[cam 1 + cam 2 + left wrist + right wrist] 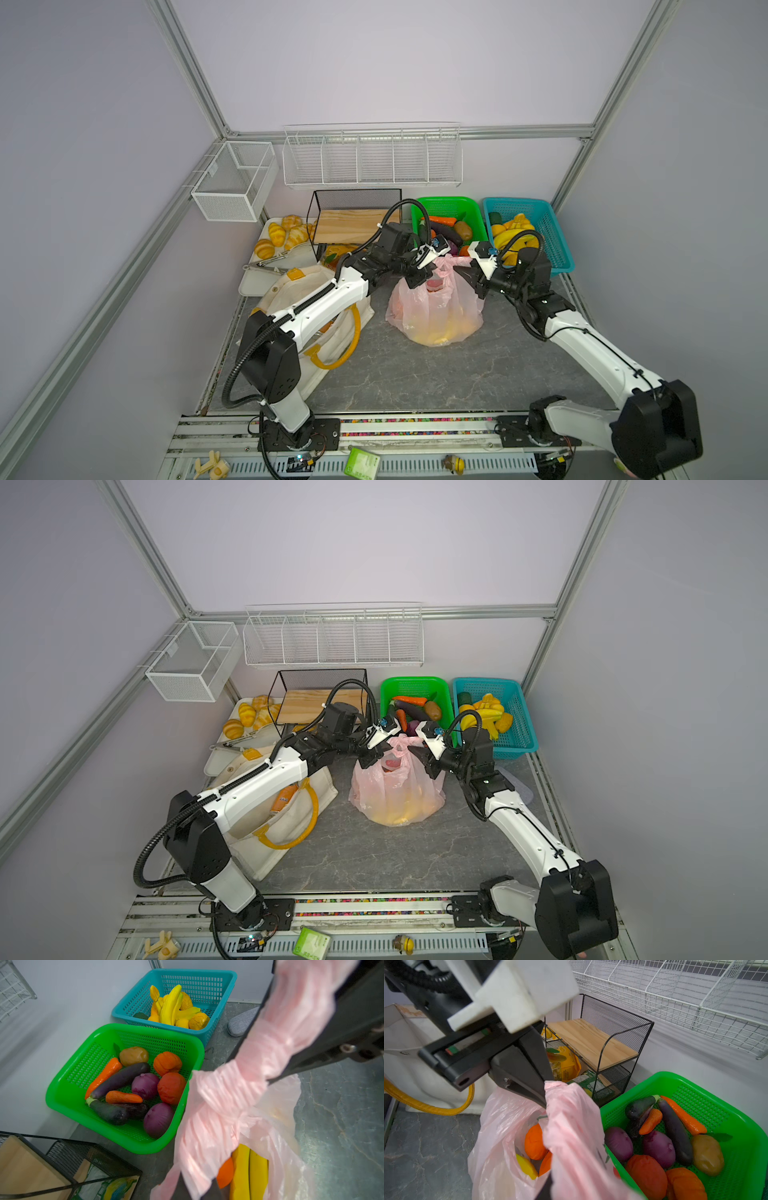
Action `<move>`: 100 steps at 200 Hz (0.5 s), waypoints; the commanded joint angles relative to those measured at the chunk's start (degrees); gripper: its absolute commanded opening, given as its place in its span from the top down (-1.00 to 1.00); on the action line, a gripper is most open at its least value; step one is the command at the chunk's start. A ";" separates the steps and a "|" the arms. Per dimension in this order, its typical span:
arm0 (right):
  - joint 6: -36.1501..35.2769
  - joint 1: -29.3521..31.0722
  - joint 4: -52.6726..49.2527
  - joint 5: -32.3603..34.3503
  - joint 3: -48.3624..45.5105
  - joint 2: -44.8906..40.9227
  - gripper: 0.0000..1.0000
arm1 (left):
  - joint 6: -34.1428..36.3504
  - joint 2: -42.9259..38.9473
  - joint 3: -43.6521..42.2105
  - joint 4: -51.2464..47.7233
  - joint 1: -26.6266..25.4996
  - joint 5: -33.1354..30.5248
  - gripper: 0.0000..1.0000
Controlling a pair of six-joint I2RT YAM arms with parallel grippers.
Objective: Place the mixed food into the grocery bags and tie them
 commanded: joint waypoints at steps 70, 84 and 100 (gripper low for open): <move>-11.25 -0.56 -11.07 -1.89 6.52 2.20 -0.56 | 11.78 -2.80 -3.92 4.52 -0.41 3.64 1.00; -12.29 -0.62 -9.92 -2.57 6.66 3.46 -0.57 | 13.49 -3.04 -4.20 4.14 -0.41 4.61 1.00; -13.71 -0.65 -9.87 -4.39 7.67 4.94 -0.58 | 14.41 -3.19 -3.89 3.43 -0.41 5.40 1.00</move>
